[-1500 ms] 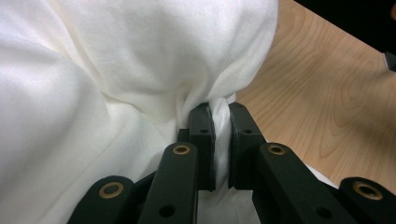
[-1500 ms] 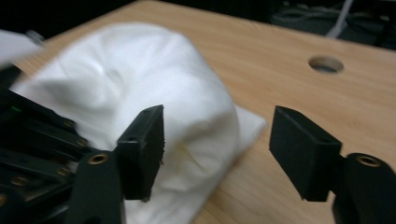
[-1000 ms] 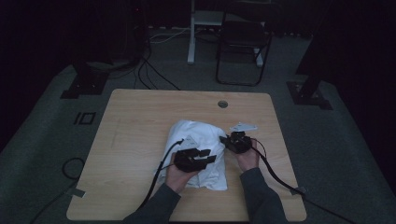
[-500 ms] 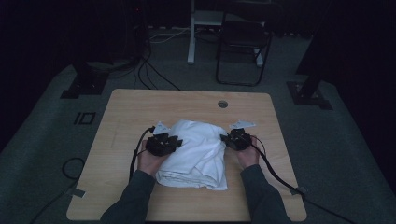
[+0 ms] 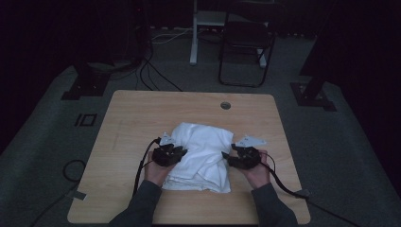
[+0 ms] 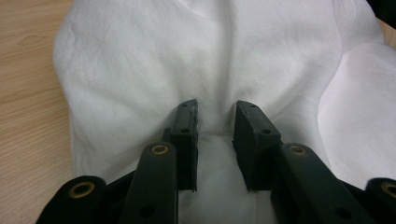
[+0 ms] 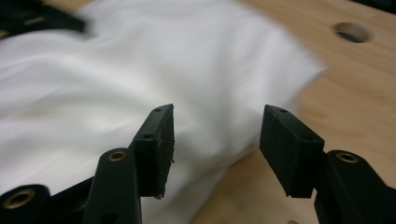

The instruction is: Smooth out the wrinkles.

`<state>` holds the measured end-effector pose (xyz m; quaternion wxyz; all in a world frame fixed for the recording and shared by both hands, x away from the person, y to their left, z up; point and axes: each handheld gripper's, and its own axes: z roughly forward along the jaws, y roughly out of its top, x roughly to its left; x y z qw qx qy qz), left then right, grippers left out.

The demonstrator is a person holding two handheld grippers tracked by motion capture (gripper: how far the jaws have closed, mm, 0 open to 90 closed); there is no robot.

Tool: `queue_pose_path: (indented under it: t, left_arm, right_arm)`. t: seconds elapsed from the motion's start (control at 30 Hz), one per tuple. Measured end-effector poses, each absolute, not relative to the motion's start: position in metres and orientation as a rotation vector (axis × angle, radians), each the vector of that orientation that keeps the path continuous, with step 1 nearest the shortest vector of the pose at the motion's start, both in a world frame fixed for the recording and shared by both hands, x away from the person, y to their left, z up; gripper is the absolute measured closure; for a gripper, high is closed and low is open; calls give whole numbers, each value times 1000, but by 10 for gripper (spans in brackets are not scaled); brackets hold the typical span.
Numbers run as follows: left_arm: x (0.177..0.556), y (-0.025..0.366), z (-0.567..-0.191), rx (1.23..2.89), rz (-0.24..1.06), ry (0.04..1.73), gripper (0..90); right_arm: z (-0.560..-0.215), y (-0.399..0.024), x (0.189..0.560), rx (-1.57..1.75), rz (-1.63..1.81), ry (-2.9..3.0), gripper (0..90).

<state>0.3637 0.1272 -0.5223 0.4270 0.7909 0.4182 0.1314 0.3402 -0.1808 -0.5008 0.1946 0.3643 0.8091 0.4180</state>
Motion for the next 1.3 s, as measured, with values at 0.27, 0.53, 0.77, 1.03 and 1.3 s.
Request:
queue_pose_path:
  t: [0.27, 0.53, 0.77, 1.03, 1.3]
  left_arm:
    - [361, 128, -523, 1947, 324, 1058, 684]
    - [360, 128, -523, 1933, 323, 1061, 675]
    - [360, 129, -523, 1928, 323, 1065, 669]
    - [356, 130, -518, 1910, 340, 1050, 602]
    - [335, 132, -500, 1864, 381, 965, 543]
  right_arm:
    - [-513, -160, 287, 855, 1310, 2385, 383]
    - [-522, -150, 278, 735, 1173, 2457, 809]
    - [-515, -180, 264, 790, 1178, 2425, 856]
    - [-517, -222, 252, 890, 1174, 2418, 739]
    - [-493, -206, 272, 889, 1272, 2262, 406]
